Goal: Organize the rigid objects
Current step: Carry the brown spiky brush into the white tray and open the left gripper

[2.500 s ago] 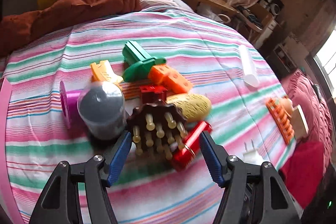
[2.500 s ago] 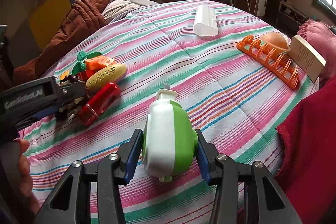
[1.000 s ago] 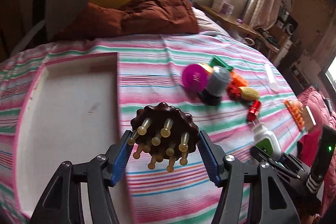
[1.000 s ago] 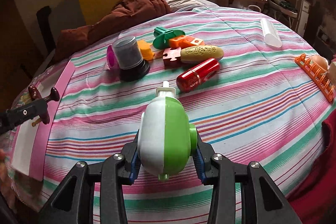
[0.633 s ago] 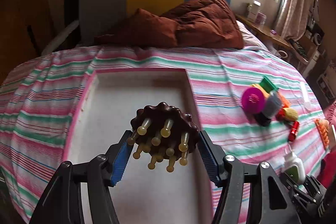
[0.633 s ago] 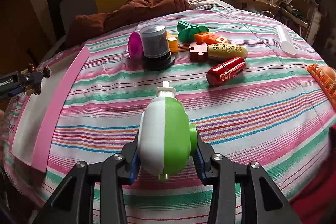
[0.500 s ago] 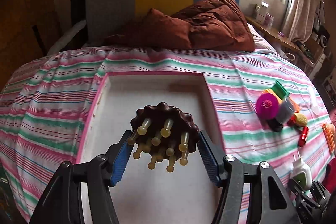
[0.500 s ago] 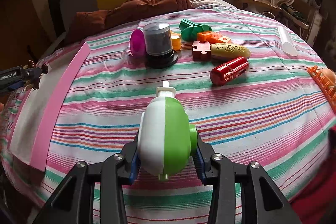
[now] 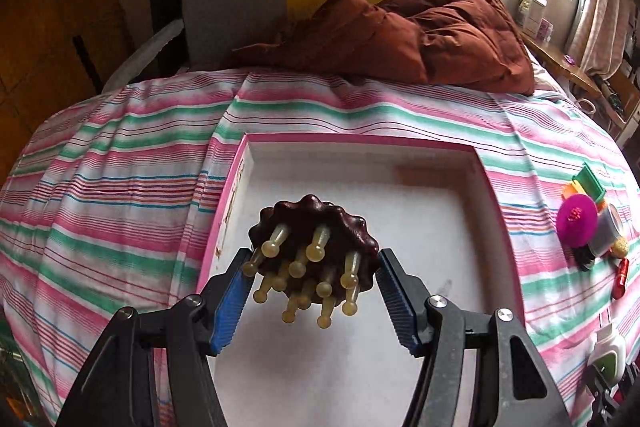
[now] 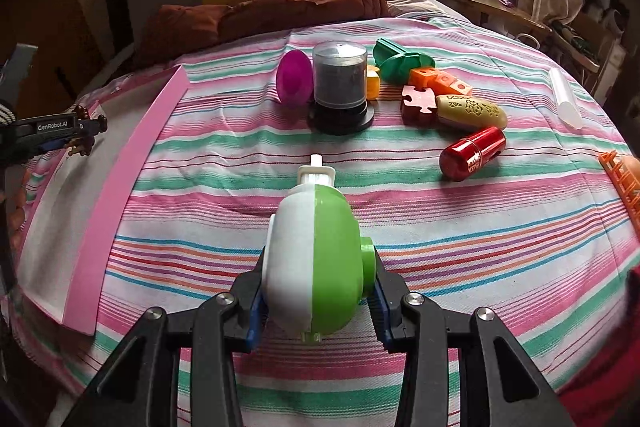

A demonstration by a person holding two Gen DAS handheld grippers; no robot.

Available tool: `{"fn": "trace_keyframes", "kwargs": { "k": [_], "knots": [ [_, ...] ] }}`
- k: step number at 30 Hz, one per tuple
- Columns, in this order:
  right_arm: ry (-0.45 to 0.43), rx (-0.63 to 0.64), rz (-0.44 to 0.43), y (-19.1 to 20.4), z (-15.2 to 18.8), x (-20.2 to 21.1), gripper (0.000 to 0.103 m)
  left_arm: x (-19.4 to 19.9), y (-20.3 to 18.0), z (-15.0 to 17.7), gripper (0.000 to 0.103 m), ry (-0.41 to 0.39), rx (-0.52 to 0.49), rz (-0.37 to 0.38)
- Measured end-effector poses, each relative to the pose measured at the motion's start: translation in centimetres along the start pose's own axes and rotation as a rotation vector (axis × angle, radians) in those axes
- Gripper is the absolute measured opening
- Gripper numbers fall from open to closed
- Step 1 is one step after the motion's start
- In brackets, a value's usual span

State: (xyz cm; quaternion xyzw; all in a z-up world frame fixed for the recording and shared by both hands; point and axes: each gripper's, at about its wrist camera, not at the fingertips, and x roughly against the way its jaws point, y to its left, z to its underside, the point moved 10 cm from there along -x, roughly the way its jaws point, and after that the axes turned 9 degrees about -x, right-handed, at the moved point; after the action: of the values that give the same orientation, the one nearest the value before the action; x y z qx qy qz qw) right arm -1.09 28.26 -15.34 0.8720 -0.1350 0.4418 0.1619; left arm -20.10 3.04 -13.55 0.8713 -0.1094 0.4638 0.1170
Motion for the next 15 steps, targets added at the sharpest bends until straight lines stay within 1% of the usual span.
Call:
{"fn": "trace_keyframes", "kwargs": {
  "k": [3,6,9,12,15],
  "knots": [
    [0.001,0.007,-0.001,0.4,-0.1,-0.1,0.043,-0.9,0.6,-0.4,0.063,0.009,0.002,-0.009],
    [0.003,0.012,-0.001,0.6,-0.2,-0.1,0.043,-1.5,1.1,-1.1,0.063,0.002,-0.009,-0.024],
    [0.004,0.014,0.0,0.6,-0.2,-0.1,0.043,-2.0,1.5,-1.7,0.063,-0.006,0.003,-0.017],
    [0.004,0.014,0.0,0.6,-0.2,-0.1,0.043,-2.5,1.9,-2.3,0.064,-0.025,-0.002,-0.025],
    [0.001,0.015,-0.003,0.7,-0.3,0.0,0.043,-2.6,2.1,-2.6,0.064,-0.02,-0.011,-0.031]
  ]
}}
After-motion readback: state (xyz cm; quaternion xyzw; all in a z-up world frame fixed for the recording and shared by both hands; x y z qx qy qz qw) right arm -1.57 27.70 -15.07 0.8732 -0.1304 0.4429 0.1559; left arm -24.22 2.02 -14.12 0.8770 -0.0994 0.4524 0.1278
